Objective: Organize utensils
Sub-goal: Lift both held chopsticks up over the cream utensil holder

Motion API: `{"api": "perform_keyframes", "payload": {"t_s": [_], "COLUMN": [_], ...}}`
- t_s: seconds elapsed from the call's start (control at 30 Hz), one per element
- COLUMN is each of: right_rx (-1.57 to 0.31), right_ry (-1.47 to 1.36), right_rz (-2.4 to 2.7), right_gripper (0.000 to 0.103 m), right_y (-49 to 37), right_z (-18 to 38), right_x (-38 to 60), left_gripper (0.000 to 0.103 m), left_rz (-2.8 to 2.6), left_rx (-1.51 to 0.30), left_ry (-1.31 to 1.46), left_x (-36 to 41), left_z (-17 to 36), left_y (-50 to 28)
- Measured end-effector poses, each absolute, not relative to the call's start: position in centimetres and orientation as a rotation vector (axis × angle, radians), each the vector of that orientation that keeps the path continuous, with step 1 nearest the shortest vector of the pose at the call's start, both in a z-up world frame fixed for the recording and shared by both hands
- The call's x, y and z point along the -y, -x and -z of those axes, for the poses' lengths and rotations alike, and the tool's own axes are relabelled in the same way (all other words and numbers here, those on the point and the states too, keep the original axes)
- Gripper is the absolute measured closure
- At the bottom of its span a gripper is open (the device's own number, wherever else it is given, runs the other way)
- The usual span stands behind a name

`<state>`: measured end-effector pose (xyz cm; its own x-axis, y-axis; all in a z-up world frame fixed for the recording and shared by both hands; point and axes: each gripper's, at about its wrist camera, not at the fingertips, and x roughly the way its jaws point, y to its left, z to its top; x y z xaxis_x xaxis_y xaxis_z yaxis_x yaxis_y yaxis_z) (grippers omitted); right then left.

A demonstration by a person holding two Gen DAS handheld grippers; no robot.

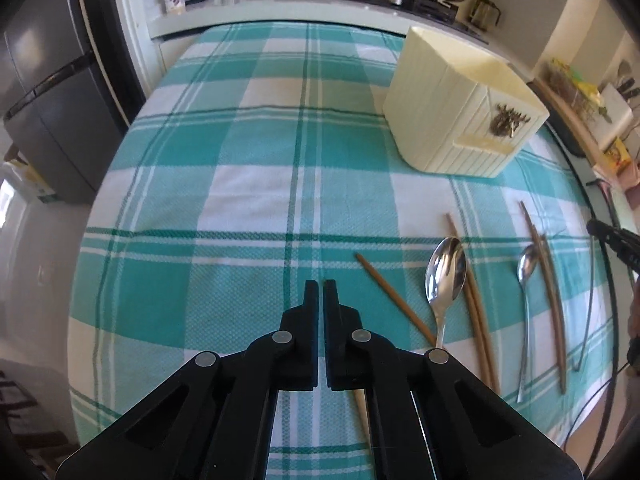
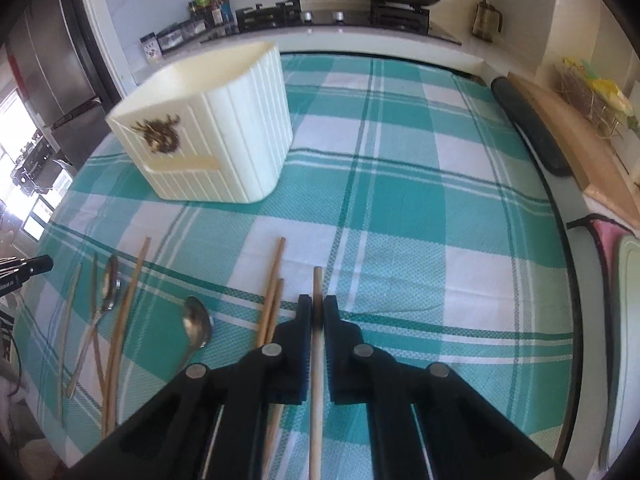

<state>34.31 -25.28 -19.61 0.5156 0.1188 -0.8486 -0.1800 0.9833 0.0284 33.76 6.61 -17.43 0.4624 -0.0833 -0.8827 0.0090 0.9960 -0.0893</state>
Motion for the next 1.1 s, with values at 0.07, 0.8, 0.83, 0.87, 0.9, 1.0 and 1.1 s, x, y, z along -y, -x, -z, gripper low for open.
{"api": "perform_keyframes", "payload": {"t_s": [0.07,0.8,0.83,0.87,0.9,1.0,1.1], "right_rx": [-0.971,-0.727,-0.711,-0.697,-0.684,-0.637,-0.594], "right_ry": [0.070,0.011,0.014,0.015,0.015,0.026,0.037], "right_rz": [-0.193,-0.264,-0.265,-0.268,-0.271,-0.273,-0.269], "right_gripper": [0.097,0.097,0.097,0.097,0.097,0.097,0.097], "right_y": [-33.1,-25.5,-25.4,-25.3,-25.2,-25.4,-26.4], "right_z": [17.7,8.6,8.0,7.4,6.8,5.1,3.5], "right_x": [25.3,25.1,25.1,25.0,24.8,24.3,23.8], "left_gripper": [0.101,0.100,0.100,0.100,0.100,0.100,0.100], "left_rz": [0.049,0.098,0.114,0.123,0.136,0.170,0.202], "left_rx": [-1.104,-1.053,-1.010,-0.978,-0.937,-0.847,-0.773], "left_ry": [0.068,0.099,0.111,0.114,0.121,0.161,0.216], "left_x": [-6.4,-3.9,-4.2,-4.4,-4.8,-5.8,-6.9], "left_z": [17.1,17.0,15.3,13.9,12.2,8.1,4.0], "left_y": [-33.5,-33.0,-32.6,-32.3,-31.9,-31.4,-32.2]}}
